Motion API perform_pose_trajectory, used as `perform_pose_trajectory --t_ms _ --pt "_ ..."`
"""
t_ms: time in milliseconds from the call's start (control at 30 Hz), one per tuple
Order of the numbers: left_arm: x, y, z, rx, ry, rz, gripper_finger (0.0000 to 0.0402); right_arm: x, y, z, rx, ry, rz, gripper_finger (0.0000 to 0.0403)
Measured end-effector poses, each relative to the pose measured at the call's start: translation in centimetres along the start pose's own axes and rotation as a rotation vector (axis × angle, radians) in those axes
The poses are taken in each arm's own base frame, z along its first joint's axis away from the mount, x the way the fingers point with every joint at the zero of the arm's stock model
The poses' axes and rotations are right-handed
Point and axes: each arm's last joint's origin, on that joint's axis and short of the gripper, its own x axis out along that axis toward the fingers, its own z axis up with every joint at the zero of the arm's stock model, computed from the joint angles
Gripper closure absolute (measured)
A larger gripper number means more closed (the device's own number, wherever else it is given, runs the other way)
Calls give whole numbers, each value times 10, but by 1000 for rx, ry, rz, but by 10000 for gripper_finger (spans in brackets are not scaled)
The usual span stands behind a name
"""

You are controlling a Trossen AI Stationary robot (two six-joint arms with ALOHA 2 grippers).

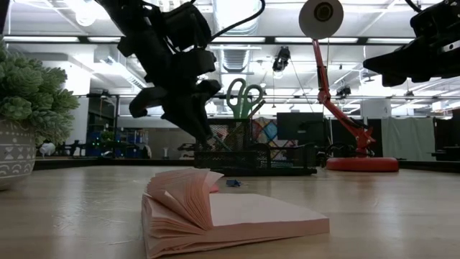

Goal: Pick and place office supplies into organizer
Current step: Put the top blue binder clip into the black desk organizer

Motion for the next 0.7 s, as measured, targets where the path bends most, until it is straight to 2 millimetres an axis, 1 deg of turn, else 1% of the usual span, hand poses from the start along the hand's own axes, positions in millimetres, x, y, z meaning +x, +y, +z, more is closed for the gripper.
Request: perform_pose_trajectory --t_ms 533,700 --pt "1 0 -1 0 4 -3 364 0 0 0 0 0 0 394" --pt "2 -1 -2 1 0 0 351 0 0 0 3 0 0 394"
